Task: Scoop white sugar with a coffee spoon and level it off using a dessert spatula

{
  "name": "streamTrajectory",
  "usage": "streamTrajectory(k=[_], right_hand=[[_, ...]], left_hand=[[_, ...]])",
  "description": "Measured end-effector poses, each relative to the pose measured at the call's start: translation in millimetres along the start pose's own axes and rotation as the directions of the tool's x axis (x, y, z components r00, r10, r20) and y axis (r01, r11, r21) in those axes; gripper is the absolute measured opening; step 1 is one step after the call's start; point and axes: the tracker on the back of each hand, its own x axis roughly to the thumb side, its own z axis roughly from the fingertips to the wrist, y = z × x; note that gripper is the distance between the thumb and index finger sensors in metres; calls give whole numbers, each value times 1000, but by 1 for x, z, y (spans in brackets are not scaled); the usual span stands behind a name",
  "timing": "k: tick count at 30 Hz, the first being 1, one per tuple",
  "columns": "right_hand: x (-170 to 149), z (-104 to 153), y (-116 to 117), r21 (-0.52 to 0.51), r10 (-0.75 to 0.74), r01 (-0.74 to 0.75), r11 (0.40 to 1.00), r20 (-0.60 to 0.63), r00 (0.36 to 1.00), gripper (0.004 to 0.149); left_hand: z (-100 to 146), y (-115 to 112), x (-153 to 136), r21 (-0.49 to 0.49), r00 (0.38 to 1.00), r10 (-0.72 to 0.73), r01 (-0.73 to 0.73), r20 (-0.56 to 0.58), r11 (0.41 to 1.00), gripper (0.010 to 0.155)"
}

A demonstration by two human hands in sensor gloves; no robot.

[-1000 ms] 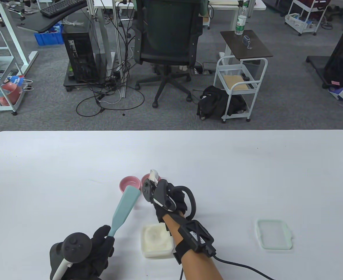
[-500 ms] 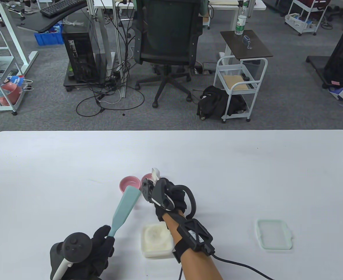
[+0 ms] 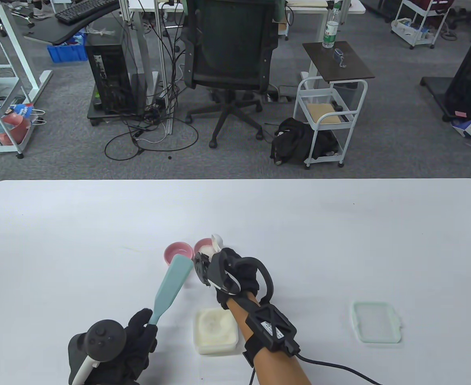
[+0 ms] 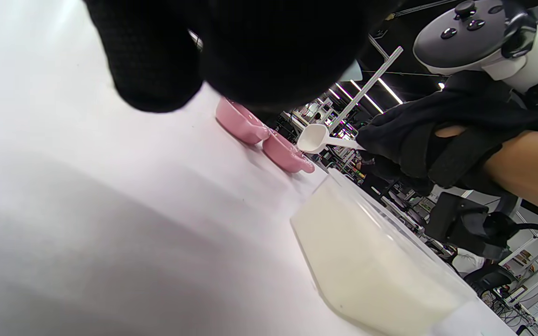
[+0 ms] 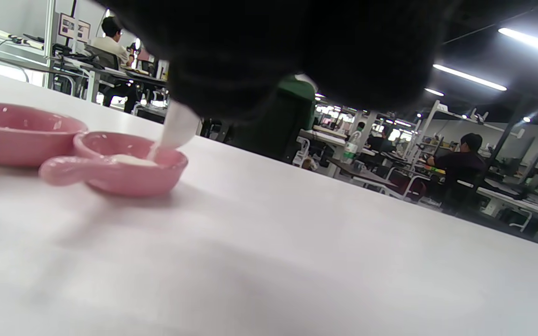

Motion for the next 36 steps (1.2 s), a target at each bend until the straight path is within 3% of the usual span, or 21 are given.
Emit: streamTrajectory(k=[15,27,36], right_hand=[[10,17,-5,-85,106,-97,992,119,987,41],[16,14,-6,-75,125,-118,990,95,988,41],[15,18,-11,-164,138,-121,979,96,986,40]], left_hand=[[1,2,1,15,1000,5,-5,15,1000,63],[0,2,1,12,1000,9,-9,7,1000,63],[0,2,1,14,1000,6,-6,3,1000,63]])
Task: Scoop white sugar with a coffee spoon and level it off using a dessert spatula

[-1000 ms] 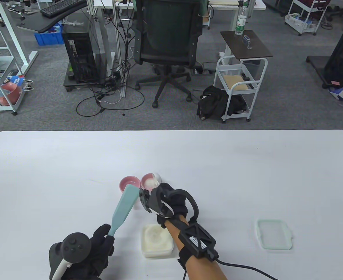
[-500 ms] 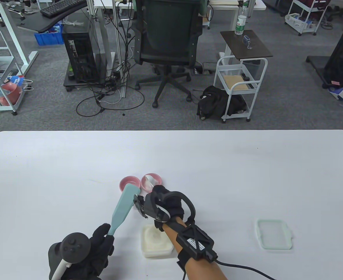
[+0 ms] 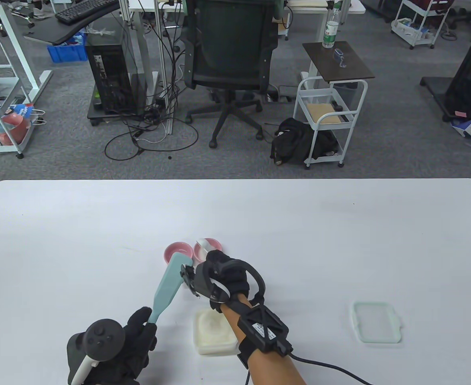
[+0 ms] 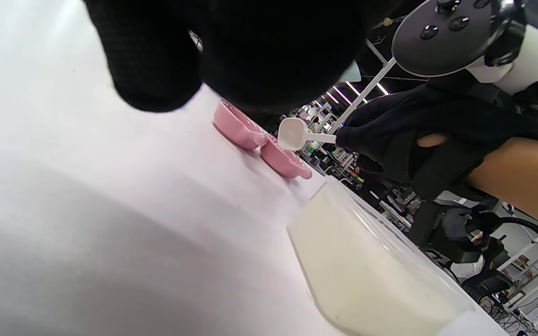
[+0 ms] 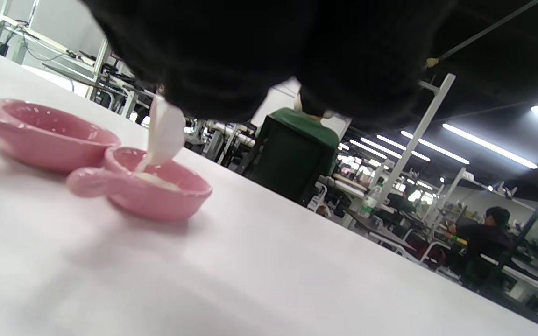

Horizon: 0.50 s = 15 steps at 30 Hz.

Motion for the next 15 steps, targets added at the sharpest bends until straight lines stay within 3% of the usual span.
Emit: streamTrajectory(k=[9,15], right_hand=[[8,11,-4,-104,207,-201,974,46,977,40],[0,6,-6,-10,165,-165,986,5,986,40]], left_hand=[[0,0,0,4,1000,-3,3,-2,1000,63],[0,0,-1,3,1000,-8,8,-6,1000,63]])
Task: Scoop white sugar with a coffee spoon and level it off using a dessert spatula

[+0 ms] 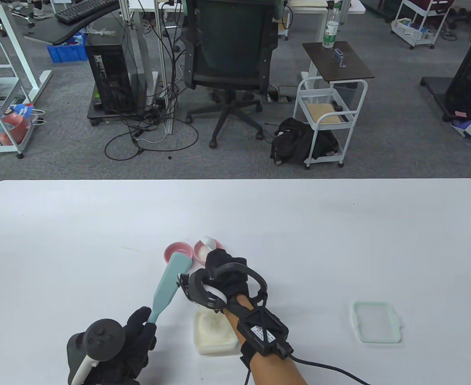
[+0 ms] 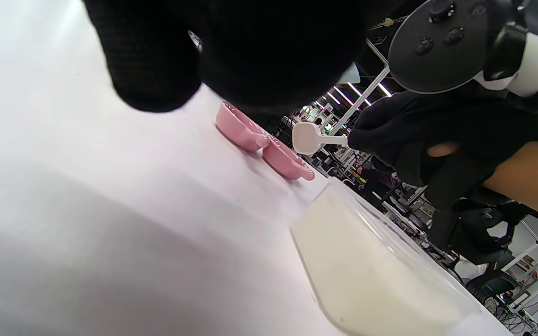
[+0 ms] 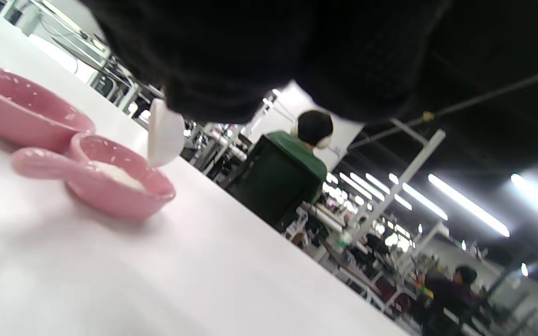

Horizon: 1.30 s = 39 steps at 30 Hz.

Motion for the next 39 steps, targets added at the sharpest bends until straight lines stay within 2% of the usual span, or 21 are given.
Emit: streamTrajectory(k=[4,11,15,17,20,23,28,30,32,35,39], right_hand=[[-8,-3,-2,22,-84,84,996,-18,996,40],[-10,-4,-4,-1,-56,56,998,-11,998,39],[-20,-2,-4,6,-236,237,972,-45,971,40],[-37,6,-3,35,-371,373,927,-62,927,41],[-55,26,-5,0,-508,509,861,-46,860,42],[-70,53,-11,-35,-571,571,820,0,821,42],[-80,109,0,-62,-653,660,749,98,751,42],[-77,128,7,-76,-632,644,761,137,763,42],[-73,142,15,-85,-573,590,803,161,803,42],[-66,154,24,-91,-506,527,845,183,843,42],[-53,160,29,-59,-489,514,856,231,841,42]], left_hand=[[0,0,0,0,1000,-1,1,-2,1000,63],[-1,0,-1,-4,1000,-3,3,-8,1000,63],[0,1,-2,-5,1000,1,-1,-14,1000,63],[0,1,-3,-2,1000,5,-5,-16,1000,62],[0,2,-3,0,1000,9,-9,-12,1000,62],[0,1,-2,-2,1000,8,-8,-7,1000,62],[0,0,-2,2,1000,6,-6,-4,1000,62],[1,0,-3,7,1000,6,-6,-7,1000,62],[1,1,-4,7,1000,13,-13,-11,1000,62],[1,0,-5,9,1000,16,-16,-20,1000,62],[0,-2,-6,-4,1000,7,-7,-30,1000,62]])
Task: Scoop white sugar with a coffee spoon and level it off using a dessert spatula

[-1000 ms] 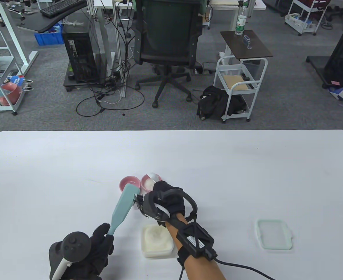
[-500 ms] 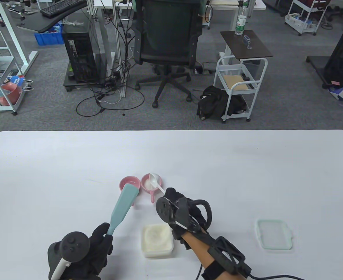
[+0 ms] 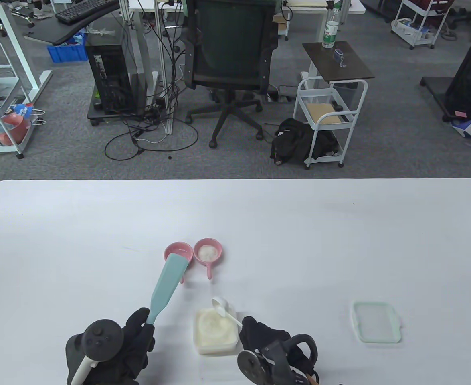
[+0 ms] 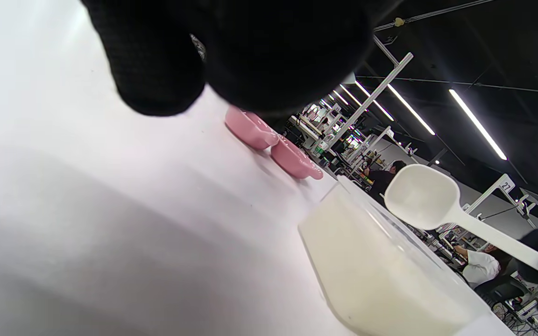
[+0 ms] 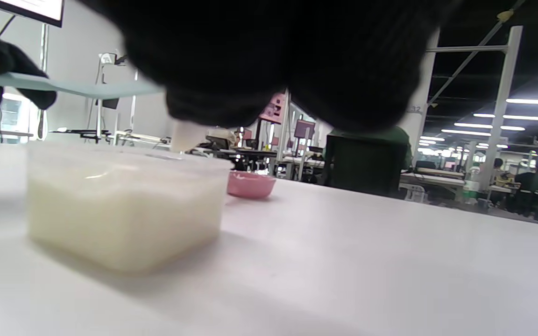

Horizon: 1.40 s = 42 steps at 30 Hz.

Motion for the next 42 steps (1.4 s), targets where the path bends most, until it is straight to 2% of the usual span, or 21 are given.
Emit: streamTrajectory(k=[9,14,18,22,24,25,26,27,29,32,35,37,40,42], right_hand=[[17,4,21,35,123,-126,991,77,989,43],[26,6,22,88,90,-101,991,117,989,43],[20,3,20,165,-82,69,984,73,994,43],[3,-2,25,227,-304,305,925,-40,952,43],[-7,-5,29,246,-431,446,861,-115,895,43],[-14,-6,34,266,-529,559,785,-180,829,43],[-18,-6,36,252,-583,622,741,-219,783,43],[-25,-8,40,257,-642,696,670,-270,718,42],[-34,-8,45,242,-700,774,585,-332,633,42],[-42,-8,49,242,-703,790,563,-362,612,42],[-46,-8,49,230,-718,810,540,-377,586,42],[-47,-9,48,222,-727,823,522,-389,566,42],[-50,-10,47,227,-714,813,537,-392,581,42],[-53,-10,47,207,-729,830,518,-400,555,42]], left_hand=[[0,1,-3,1,1000,5,-5,-11,1000,62],[0,0,-1,-4,1000,-6,6,0,1000,62],[0,0,-1,-4,1000,-6,6,1,1000,62],[0,-1,0,-8,1000,-17,17,2,1000,62],[0,-2,1,-11,1000,-27,27,8,1000,62],[0,-3,2,-14,999,-32,33,12,999,62],[0,-3,2,-15,999,-35,35,15,999,62],[0,-3,3,-18,1000,-21,21,22,1000,62],[1,-5,6,-31,999,24,-23,32,999,62],[2,-7,12,-36,997,-3,6,72,999,61],[7,-11,21,-21,982,-110,114,152,993,61],[10,-13,27,-9,962,-170,176,214,984,60],[15,-17,38,19,916,-271,278,295,960,60],[17,-20,43,42,893,-317,321,320,946,59]])
